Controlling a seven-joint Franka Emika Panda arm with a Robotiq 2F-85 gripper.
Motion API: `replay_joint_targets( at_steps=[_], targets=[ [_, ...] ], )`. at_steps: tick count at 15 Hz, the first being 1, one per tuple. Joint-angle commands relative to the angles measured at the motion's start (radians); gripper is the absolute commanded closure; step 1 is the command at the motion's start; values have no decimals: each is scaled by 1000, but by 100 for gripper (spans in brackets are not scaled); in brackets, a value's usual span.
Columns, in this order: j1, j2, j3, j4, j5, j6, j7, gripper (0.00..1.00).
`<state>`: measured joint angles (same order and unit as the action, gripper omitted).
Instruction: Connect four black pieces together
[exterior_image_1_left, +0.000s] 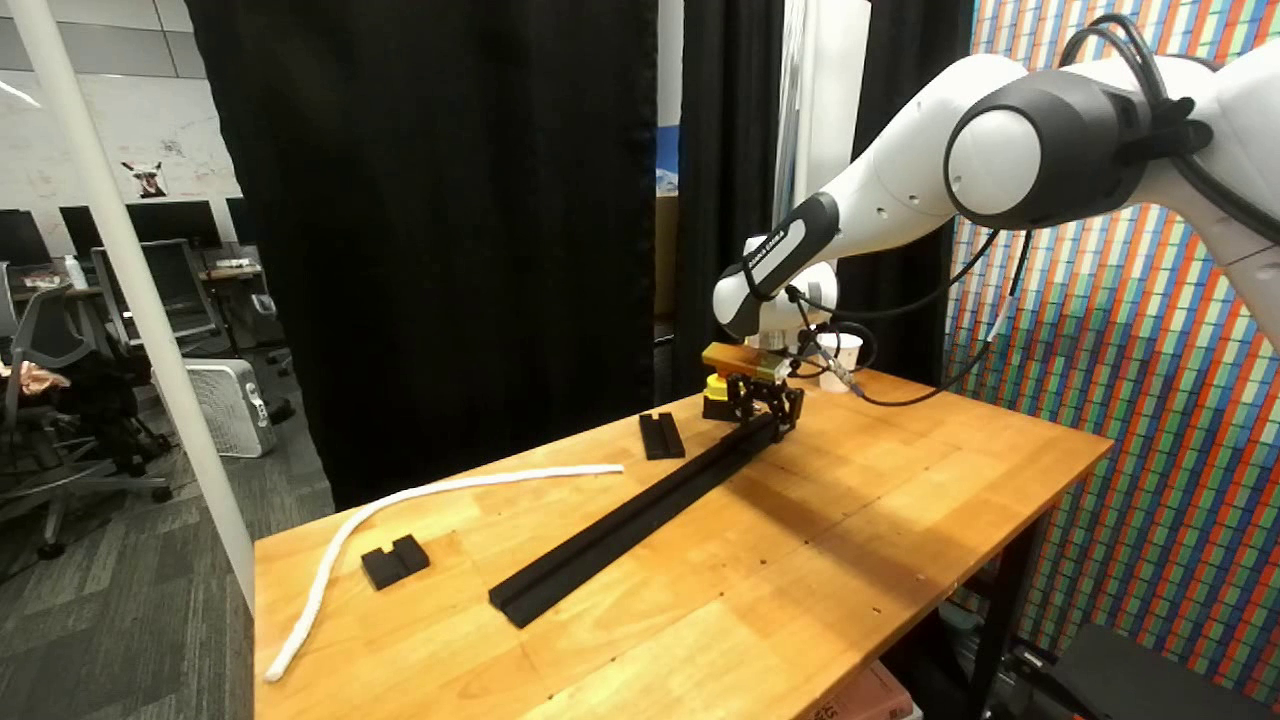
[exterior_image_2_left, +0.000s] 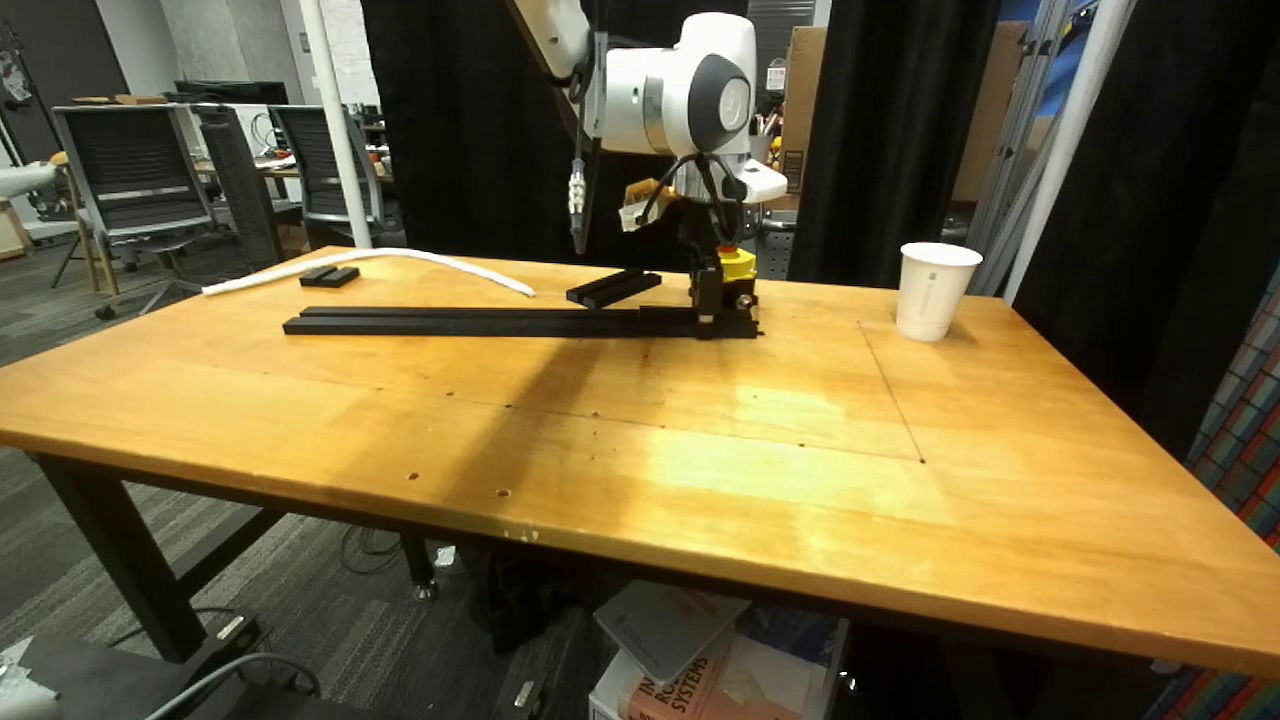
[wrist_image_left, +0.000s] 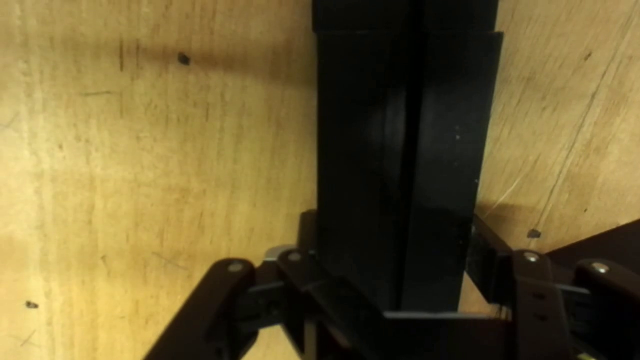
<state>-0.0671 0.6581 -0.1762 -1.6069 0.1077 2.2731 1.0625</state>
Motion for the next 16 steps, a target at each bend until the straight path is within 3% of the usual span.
replay_joint_targets(
  at_steps=[1,16],
  targets=[
    [-7,-5,9,-24,31,7,-3,55],
    [5,-21,0,-65,22,22,13,55]
  ],
)
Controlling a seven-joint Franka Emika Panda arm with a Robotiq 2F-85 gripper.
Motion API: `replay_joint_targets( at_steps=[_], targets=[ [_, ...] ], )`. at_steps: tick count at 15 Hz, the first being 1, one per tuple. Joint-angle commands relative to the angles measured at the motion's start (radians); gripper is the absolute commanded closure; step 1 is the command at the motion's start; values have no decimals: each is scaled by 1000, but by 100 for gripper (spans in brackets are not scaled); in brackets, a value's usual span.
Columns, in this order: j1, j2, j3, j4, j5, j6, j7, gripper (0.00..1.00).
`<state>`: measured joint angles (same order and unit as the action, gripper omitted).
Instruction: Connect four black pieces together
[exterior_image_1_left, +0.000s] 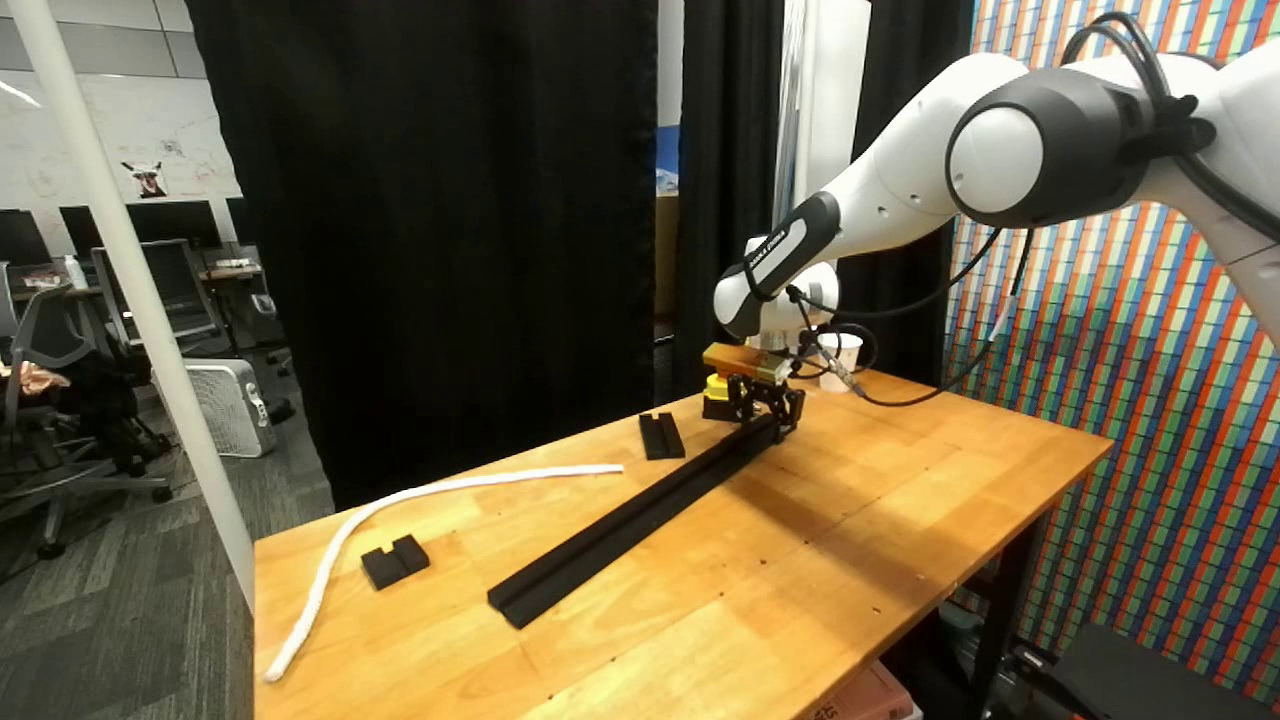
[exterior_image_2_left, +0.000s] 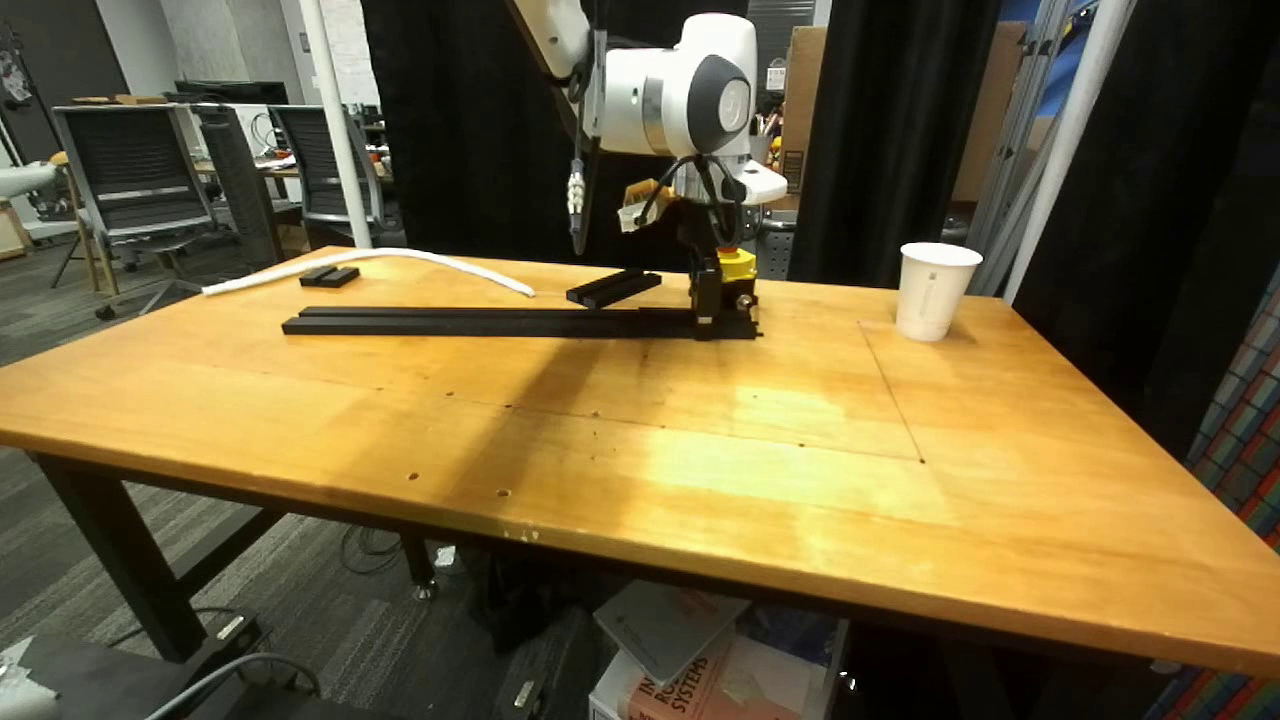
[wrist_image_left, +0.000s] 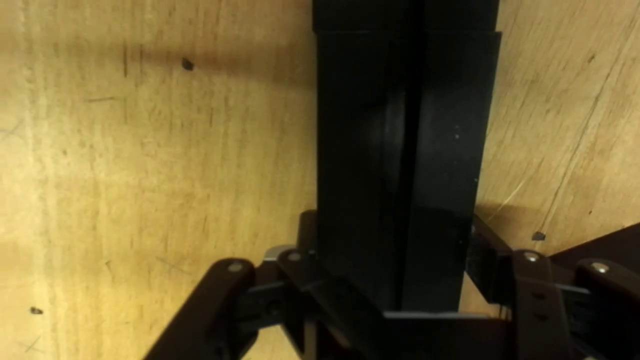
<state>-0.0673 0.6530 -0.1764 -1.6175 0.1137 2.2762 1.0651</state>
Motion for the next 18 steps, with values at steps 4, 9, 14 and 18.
replay_joint_targets(
  at_steps=[4,9,14,18],
  targets=[
    [7,-25,-1,-73,17,30,18,55],
    [17,-30,-12,-86,3,28,47,55],
    [27,-36,-29,-103,-16,24,93,55],
    [35,-38,-38,-108,-38,15,120,55]
  ],
)
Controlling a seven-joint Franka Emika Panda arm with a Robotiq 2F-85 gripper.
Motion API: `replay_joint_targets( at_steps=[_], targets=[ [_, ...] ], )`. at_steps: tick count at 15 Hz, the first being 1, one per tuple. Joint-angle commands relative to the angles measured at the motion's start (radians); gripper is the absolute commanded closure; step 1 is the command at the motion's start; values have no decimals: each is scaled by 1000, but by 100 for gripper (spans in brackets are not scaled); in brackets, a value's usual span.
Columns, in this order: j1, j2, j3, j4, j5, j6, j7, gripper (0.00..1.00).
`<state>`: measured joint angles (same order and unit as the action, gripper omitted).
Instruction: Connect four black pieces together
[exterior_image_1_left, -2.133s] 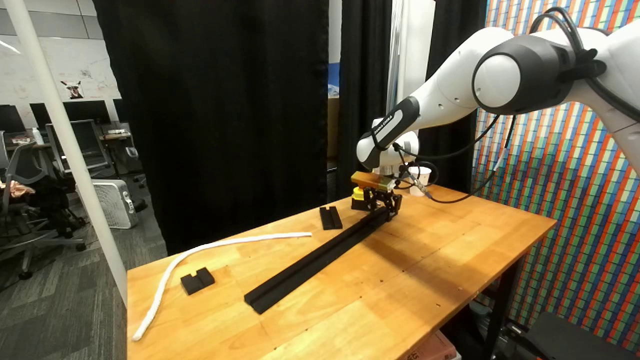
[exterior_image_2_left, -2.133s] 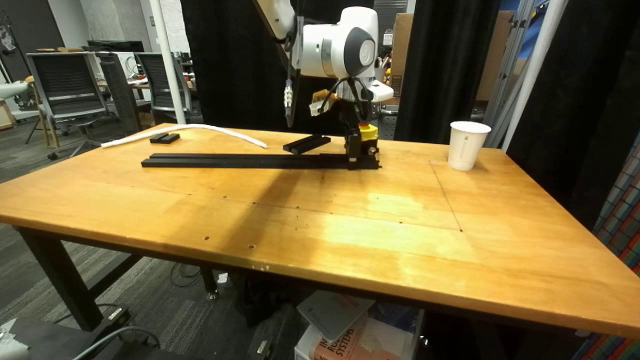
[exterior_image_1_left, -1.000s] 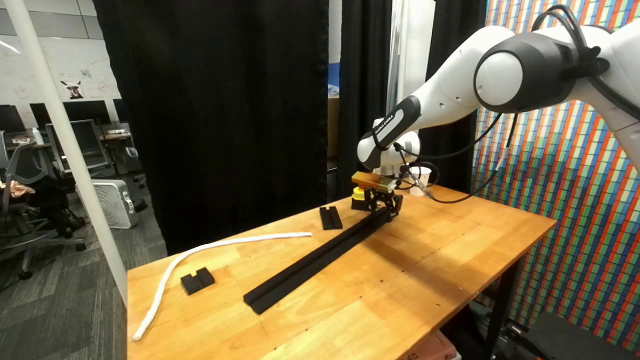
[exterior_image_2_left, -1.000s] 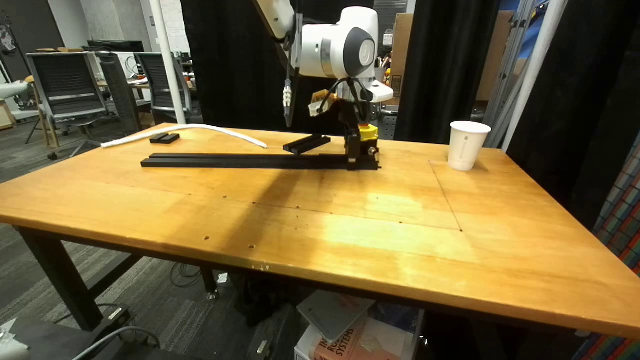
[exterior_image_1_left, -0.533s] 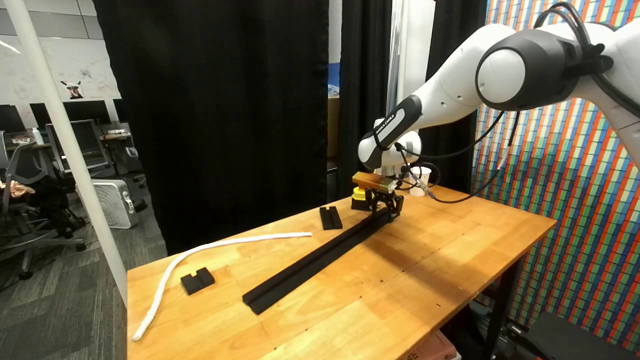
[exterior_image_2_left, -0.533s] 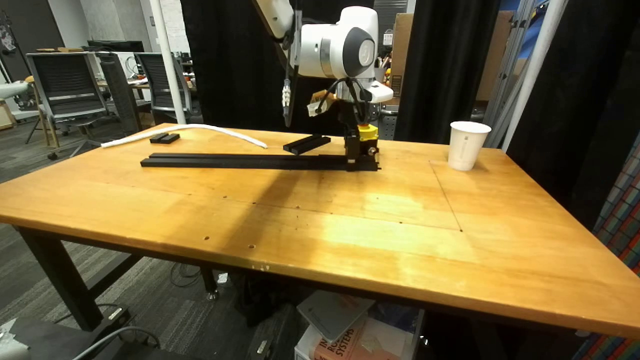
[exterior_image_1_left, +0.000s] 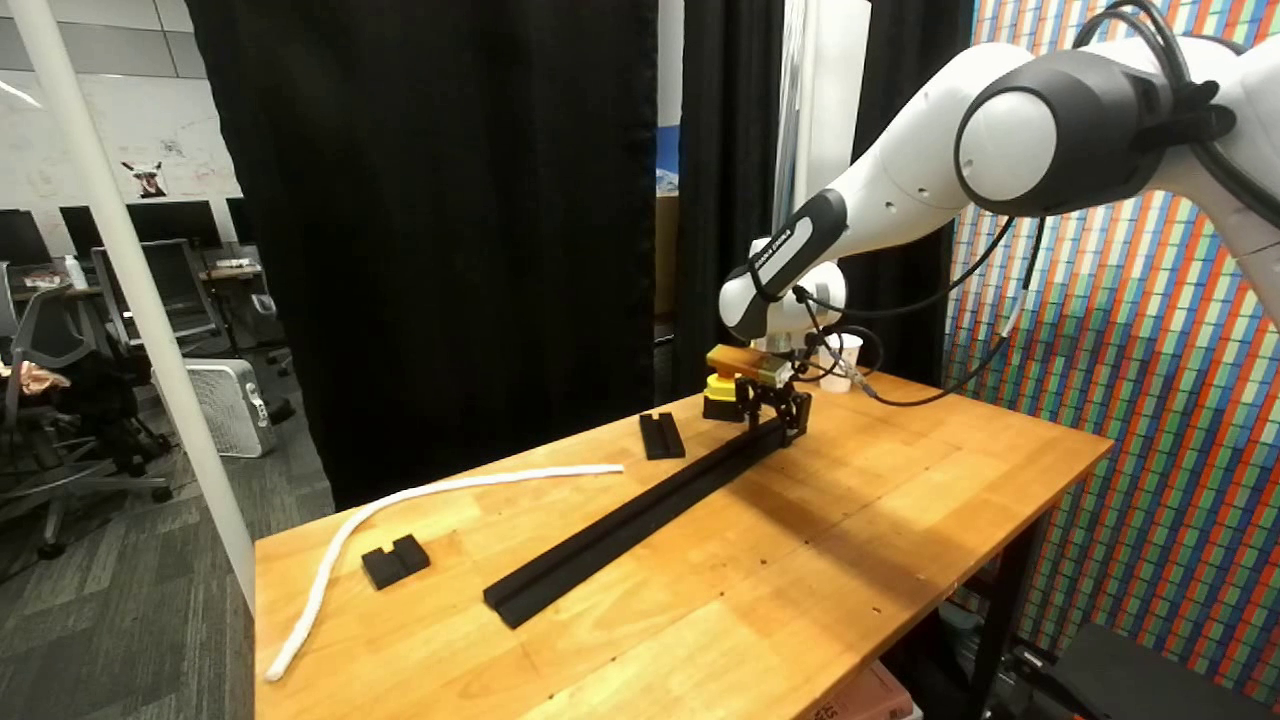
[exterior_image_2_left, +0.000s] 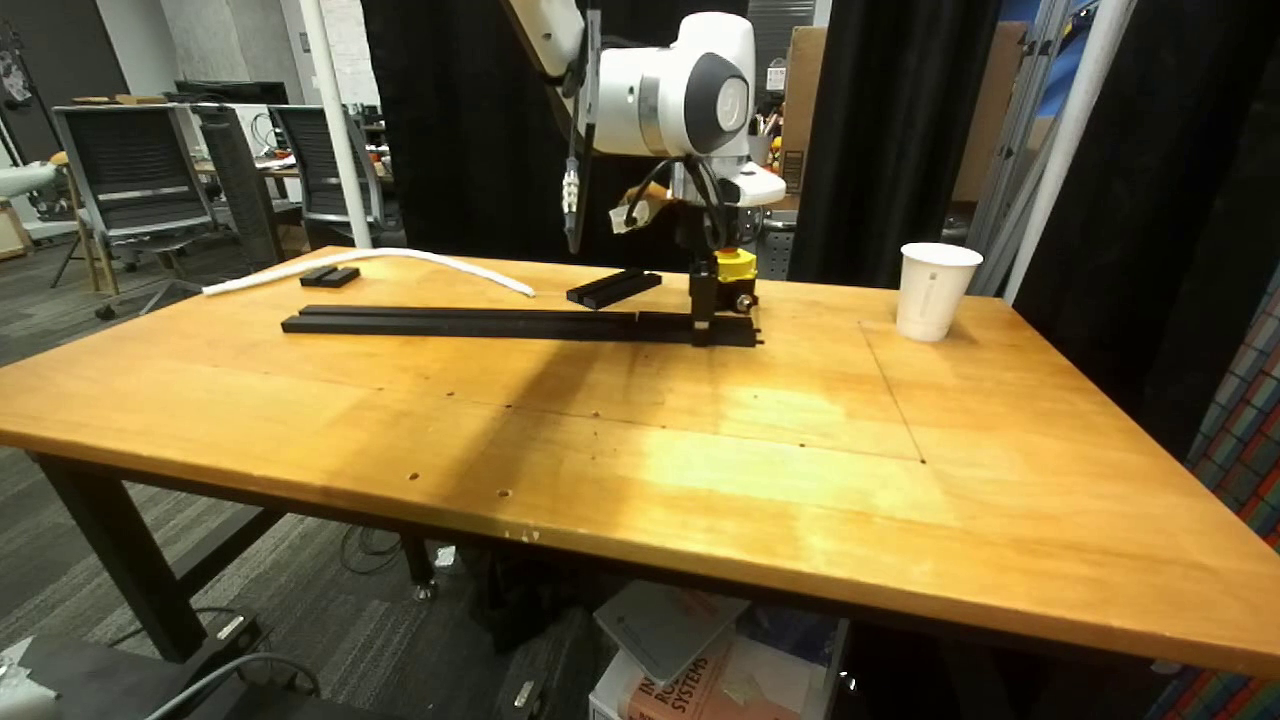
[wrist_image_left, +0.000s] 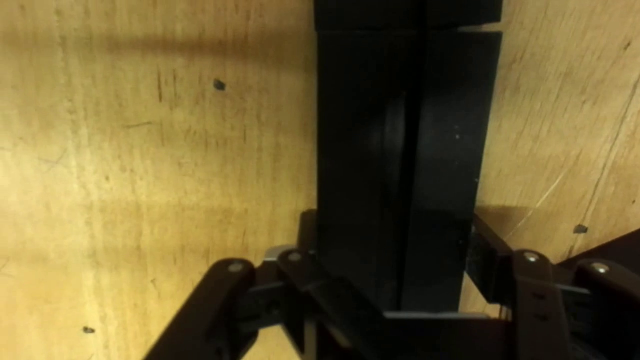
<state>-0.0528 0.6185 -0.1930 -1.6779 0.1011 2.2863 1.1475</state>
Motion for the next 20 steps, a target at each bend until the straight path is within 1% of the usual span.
replay_joint_targets(
  at_steps=[1,8,12,13,14,15,16,20],
  targets=[
    [24,-3,-25,-46,-37,-1,44,55],
    [33,4,-25,-33,-74,-13,52,55],
    [23,2,-18,-39,-66,-7,40,55],
    [21,2,-16,-40,-59,-2,42,7],
    [22,1,-18,-41,-63,-3,40,7],
    [17,1,-12,-45,-55,-1,31,2],
    [10,0,-3,-49,-41,5,19,0],
    [-30,-45,47,-65,39,13,-74,0]
  ],
)
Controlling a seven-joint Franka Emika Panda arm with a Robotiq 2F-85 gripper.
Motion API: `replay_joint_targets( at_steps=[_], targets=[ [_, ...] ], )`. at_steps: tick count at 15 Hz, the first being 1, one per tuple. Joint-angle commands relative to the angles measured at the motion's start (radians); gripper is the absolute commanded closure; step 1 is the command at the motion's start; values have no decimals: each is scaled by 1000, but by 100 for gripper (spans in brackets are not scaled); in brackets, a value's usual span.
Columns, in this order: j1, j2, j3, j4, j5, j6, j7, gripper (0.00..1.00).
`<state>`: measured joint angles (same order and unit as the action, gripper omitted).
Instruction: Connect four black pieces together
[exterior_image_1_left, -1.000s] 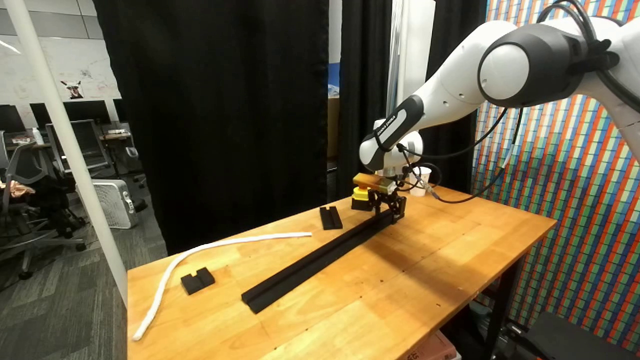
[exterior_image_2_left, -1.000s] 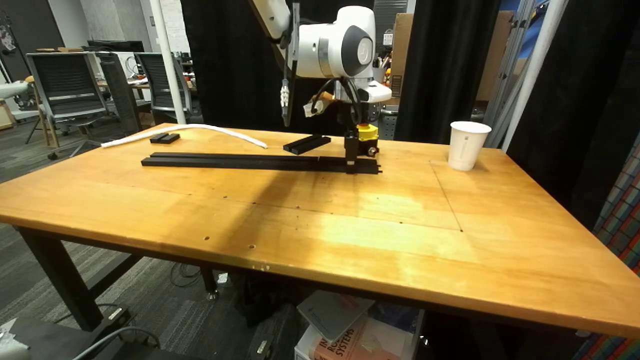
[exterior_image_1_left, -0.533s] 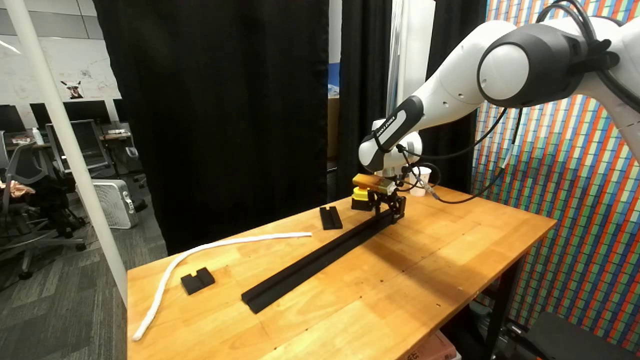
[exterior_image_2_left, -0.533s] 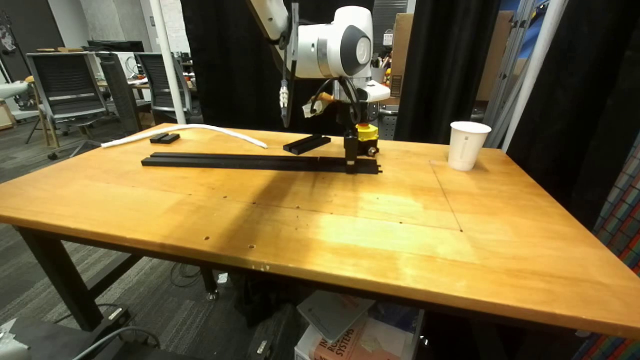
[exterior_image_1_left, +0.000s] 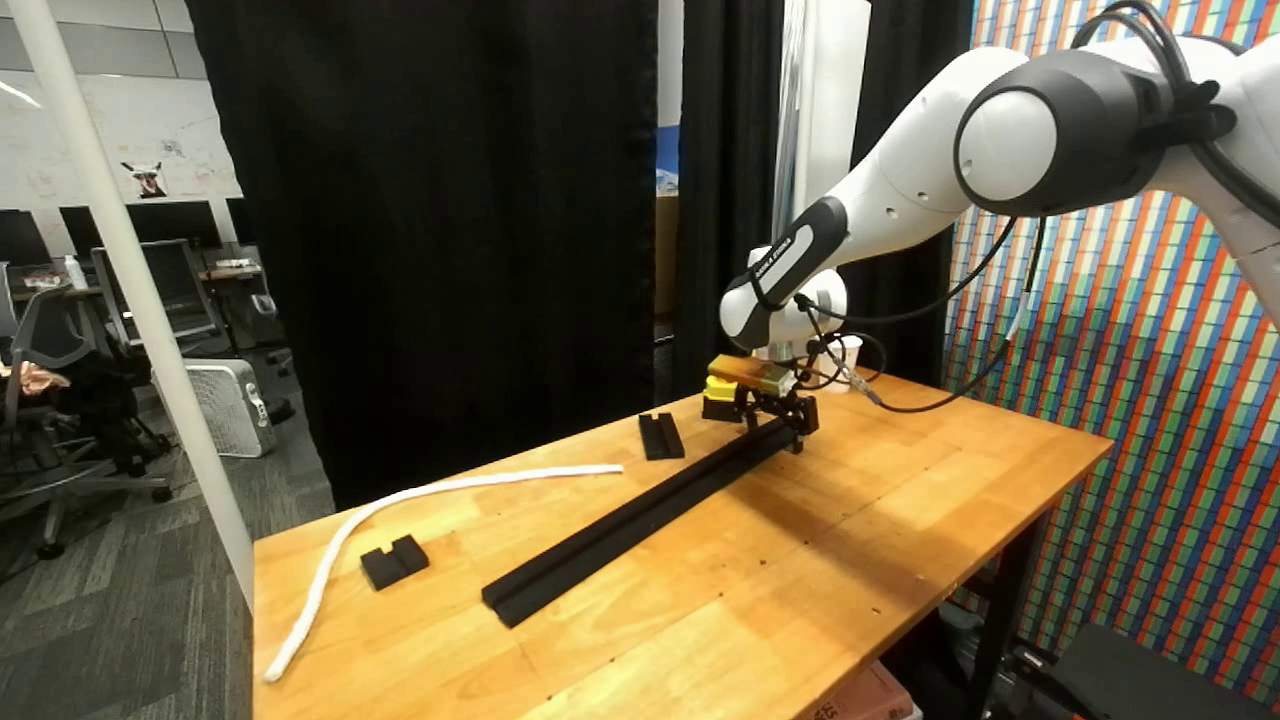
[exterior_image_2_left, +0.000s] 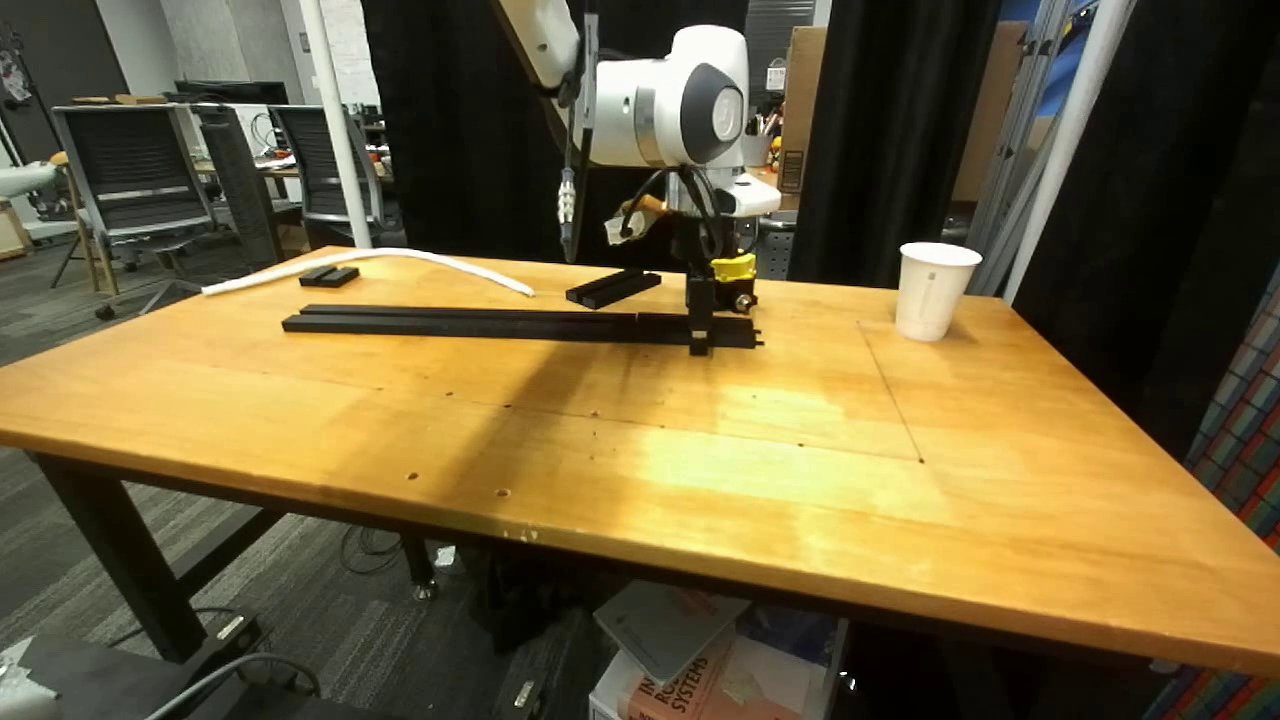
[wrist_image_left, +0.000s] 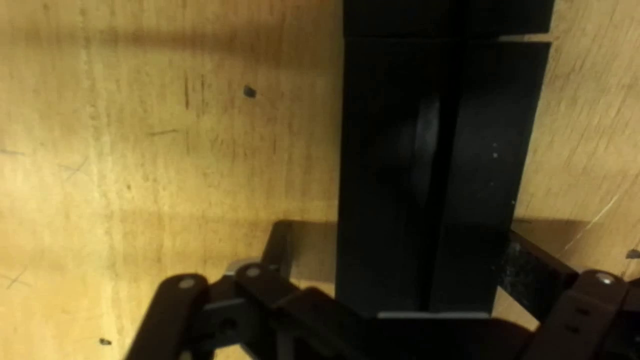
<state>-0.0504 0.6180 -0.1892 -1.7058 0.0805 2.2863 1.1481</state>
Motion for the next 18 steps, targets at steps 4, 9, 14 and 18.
replay_joint_targets(
  at_steps=[4,9,14,18],
  targets=[
    [-40,-187,65,-117,119,33,-200,0],
    [-42,-442,80,-274,136,-5,-381,0],
    [-35,-717,77,-462,134,-162,-642,0],
    [-38,-941,87,-618,79,-298,-806,0]
  ],
)
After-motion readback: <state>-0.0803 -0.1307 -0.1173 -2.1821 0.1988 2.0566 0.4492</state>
